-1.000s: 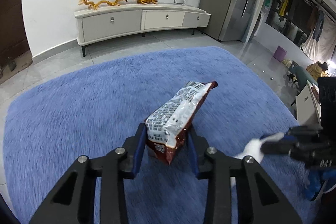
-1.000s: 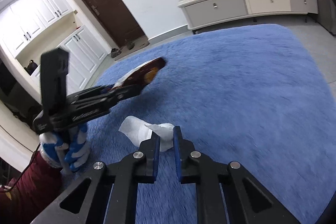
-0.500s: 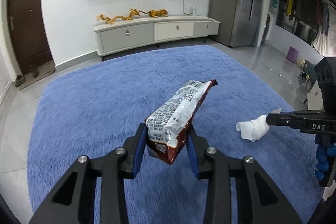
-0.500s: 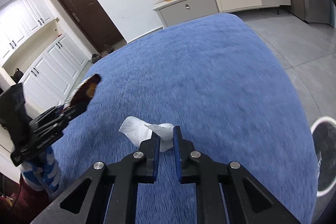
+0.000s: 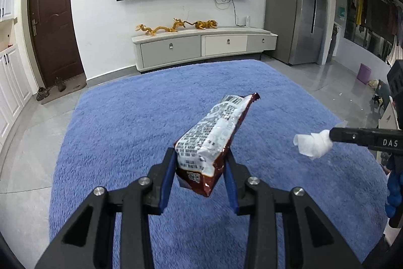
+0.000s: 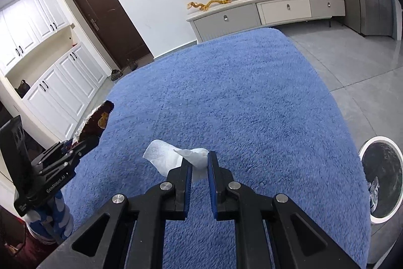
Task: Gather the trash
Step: 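Lift the chip bag and tissue and carry both toward the trash bin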
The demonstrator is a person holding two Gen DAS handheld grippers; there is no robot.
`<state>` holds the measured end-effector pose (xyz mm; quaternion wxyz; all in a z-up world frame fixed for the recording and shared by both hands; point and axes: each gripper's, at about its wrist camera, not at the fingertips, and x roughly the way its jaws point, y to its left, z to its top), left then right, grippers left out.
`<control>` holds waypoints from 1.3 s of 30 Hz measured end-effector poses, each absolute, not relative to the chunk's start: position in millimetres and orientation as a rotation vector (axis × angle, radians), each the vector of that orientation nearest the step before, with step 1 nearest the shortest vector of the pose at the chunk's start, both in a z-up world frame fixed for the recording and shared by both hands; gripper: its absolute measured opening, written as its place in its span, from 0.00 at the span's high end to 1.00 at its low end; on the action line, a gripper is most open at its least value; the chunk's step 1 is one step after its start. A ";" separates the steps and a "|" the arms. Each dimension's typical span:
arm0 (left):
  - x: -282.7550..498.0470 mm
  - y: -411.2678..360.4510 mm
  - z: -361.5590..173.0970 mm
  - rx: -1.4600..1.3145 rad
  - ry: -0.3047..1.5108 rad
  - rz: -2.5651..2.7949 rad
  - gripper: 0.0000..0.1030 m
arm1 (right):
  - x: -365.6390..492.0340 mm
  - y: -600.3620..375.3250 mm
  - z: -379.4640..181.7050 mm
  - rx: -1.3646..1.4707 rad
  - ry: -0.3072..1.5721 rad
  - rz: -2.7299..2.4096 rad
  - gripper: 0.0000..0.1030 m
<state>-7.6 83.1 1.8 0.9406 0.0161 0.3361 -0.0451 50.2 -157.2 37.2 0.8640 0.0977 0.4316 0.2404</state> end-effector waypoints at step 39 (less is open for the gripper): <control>34.0 -85.7 22.5 0.176 0.728 -0.342 0.67 | 29.2 -330.9 45.8 0.437 0.744 0.238 0.89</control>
